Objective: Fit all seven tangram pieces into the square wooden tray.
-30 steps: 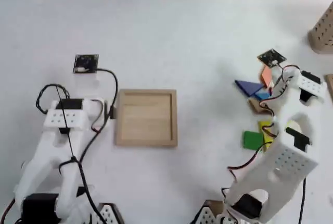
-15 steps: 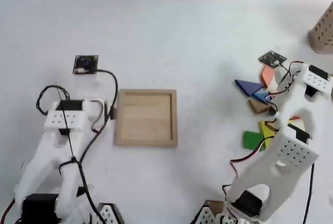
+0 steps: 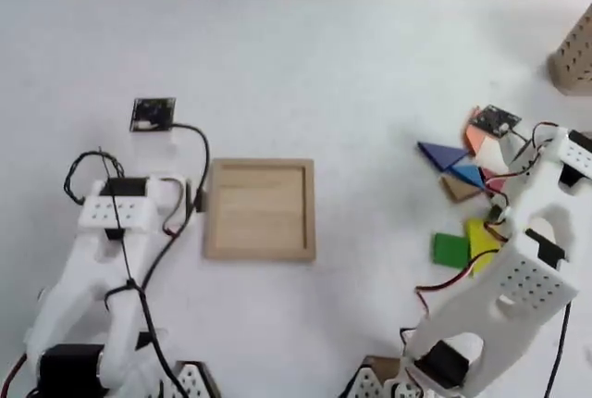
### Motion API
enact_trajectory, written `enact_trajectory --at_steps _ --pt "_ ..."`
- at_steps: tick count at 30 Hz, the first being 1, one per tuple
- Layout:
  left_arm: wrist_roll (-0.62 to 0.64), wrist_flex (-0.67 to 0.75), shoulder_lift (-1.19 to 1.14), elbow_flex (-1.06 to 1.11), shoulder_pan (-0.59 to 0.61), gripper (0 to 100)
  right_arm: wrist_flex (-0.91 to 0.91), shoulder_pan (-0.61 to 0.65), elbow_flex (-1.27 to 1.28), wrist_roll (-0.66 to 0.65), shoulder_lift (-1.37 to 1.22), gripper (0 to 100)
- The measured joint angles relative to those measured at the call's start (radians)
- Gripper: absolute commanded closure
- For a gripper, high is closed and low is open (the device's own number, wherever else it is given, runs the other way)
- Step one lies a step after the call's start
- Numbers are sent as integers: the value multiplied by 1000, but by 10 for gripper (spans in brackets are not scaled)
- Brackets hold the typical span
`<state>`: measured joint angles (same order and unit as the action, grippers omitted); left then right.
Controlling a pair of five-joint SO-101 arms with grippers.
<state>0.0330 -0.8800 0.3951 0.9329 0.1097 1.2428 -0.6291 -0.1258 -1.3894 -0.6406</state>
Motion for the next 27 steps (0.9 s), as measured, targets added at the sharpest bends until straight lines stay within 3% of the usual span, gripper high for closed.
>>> enact_trajectory --at_steps 4,6,17,27 --pt "0 0 0 0 0 775 -60 0 41 0 11 991" --pt "0 0 0 0 0 775 -84 0 51 0 12 959" --pt "0 0 0 0 0 777 -104 -5 58 178 52 981" --pt "0 0 0 0 0 777 141 -44 23 238 236 980"
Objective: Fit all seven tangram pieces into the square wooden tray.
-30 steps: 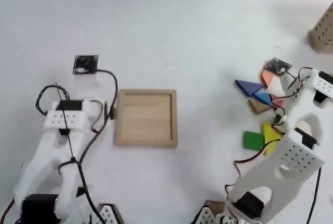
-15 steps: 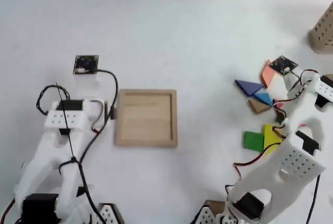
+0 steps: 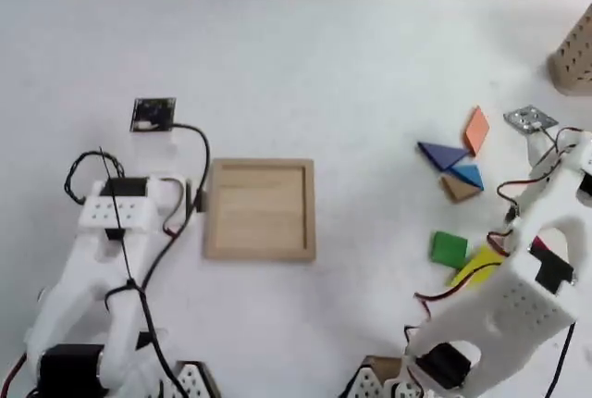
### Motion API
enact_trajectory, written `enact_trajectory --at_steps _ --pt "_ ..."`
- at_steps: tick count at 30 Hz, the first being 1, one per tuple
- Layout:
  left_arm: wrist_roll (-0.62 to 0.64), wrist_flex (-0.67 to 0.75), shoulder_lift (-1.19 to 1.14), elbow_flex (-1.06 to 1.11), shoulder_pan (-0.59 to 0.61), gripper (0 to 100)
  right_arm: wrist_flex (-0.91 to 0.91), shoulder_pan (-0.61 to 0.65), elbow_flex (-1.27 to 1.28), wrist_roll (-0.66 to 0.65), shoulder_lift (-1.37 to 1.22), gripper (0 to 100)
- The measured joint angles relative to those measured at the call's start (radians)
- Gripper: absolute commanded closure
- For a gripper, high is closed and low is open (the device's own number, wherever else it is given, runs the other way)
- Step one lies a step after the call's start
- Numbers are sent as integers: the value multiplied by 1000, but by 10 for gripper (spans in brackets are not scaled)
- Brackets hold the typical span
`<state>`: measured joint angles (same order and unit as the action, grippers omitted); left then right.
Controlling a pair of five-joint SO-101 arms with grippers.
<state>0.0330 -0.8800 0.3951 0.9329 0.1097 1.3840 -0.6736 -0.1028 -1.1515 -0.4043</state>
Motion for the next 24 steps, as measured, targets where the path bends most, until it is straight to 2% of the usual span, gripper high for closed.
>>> enact_trajectory --at_steps 11,18,24 --pt "0 0 0 0 0 777 123 -84 0 0 118 971" --pt "0 0 0 0 0 777 218 -155 0 -123 118 769" --pt "0 0 0 0 0 777 230 -204 14 -239 118 751"
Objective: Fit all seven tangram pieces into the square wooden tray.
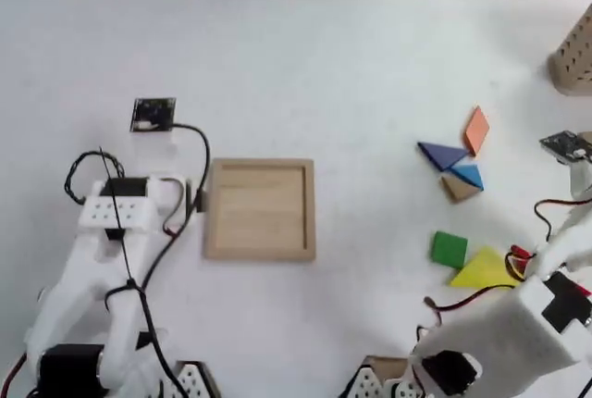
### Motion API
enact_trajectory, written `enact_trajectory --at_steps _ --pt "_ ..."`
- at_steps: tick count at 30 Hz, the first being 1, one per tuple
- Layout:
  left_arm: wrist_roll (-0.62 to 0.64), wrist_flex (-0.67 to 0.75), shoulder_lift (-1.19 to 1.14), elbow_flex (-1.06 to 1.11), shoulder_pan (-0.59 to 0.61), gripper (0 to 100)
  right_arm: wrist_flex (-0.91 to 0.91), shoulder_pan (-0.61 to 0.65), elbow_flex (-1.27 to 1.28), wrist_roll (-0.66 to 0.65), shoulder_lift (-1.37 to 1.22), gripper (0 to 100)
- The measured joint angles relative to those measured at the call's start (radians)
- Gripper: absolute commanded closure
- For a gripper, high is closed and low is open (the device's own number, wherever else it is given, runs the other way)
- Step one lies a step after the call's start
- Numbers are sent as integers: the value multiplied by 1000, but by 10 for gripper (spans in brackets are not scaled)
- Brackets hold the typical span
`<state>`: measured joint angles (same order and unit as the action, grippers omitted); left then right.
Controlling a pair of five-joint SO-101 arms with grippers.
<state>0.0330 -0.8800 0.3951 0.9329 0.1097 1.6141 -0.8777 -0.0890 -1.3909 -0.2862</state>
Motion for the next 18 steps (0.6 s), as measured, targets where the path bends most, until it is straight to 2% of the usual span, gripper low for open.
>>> enact_trajectory --at_steps 5,11,18 --pt "0 0 0 0 0 777 -17 -58 97 -126 0 751" --pt "0 0 0 0 0 776 -189 -140 290 -273 25 751" --pt "0 0 0 0 0 775 -359 -176 397 -318 81 751"
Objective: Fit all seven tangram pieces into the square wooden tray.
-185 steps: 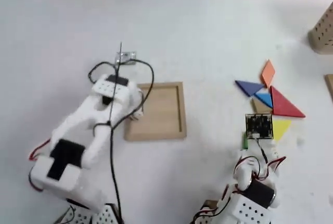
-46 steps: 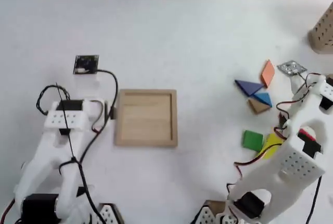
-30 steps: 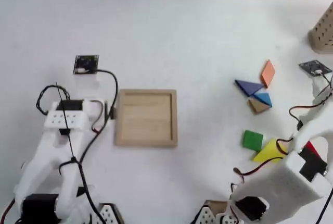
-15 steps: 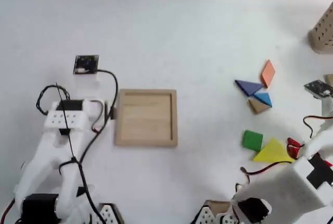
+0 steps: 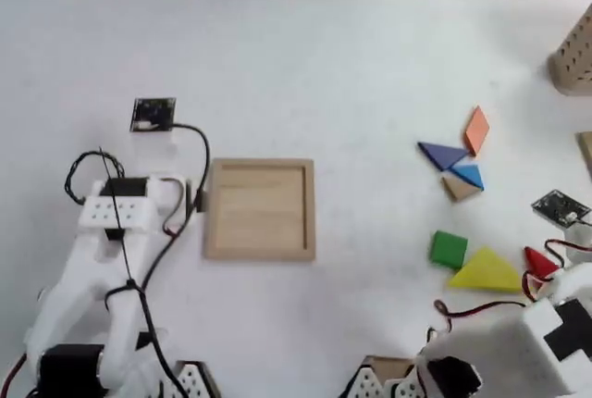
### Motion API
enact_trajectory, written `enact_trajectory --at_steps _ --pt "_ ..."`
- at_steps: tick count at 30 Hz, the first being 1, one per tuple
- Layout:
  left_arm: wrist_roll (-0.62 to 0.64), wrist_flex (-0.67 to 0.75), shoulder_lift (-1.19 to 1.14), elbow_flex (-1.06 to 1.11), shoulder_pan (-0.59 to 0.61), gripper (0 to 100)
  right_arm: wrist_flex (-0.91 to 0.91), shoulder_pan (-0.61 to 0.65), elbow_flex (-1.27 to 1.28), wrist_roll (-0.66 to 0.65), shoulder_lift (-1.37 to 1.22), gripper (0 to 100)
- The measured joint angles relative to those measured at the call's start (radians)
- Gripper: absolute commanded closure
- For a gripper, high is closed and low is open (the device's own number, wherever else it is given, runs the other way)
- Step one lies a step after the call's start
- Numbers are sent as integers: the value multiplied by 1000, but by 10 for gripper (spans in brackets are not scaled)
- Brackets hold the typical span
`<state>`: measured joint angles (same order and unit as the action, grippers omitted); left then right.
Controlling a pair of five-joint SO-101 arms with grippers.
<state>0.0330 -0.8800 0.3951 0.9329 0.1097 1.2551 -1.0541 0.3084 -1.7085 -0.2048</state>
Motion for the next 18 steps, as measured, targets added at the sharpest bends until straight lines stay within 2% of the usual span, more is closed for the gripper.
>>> enact_trajectory --at_steps 5,13,18 --pt "0 0 0 0 0 775 -127 -3 51 29 32 751" --pt "0 0 0 0 0 777 -275 25 51 224 81 751" --pt "0 0 0 0 0 777 -318 34 54 229 68 751"
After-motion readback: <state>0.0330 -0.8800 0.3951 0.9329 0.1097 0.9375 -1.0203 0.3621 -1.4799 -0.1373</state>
